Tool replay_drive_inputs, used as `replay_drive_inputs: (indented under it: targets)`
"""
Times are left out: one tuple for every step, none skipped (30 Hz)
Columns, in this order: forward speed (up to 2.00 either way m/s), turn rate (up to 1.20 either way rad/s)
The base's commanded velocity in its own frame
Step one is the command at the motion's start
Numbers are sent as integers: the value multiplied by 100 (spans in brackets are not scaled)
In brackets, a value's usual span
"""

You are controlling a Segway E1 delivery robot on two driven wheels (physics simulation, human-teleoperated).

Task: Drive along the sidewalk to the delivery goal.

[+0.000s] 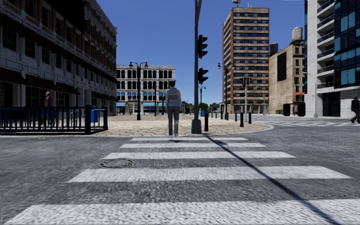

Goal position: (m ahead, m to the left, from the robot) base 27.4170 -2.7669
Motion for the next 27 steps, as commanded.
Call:
replay_drive_inputs:
  targets:
    - [200,0]
    - [200,0]
    - [200,0]
    - [200,0]
    - [200,0]
    - [200,0]
    - [200,0]
    - [200,0]
    - [200,0]
    - [200,0]
    - [200,0]
    - [200,0]
    - [200,0]
    - [200,0]
    - [200,0]
    - [200,0]
    - [200,39]
    - [200,120]
    - [200,120]
    - [200,117]
    - [200,36]
    - [200,36]
    - [200,26]
    - [200,23]
    - [200,22]
    - [200,21]
    - [200,11]
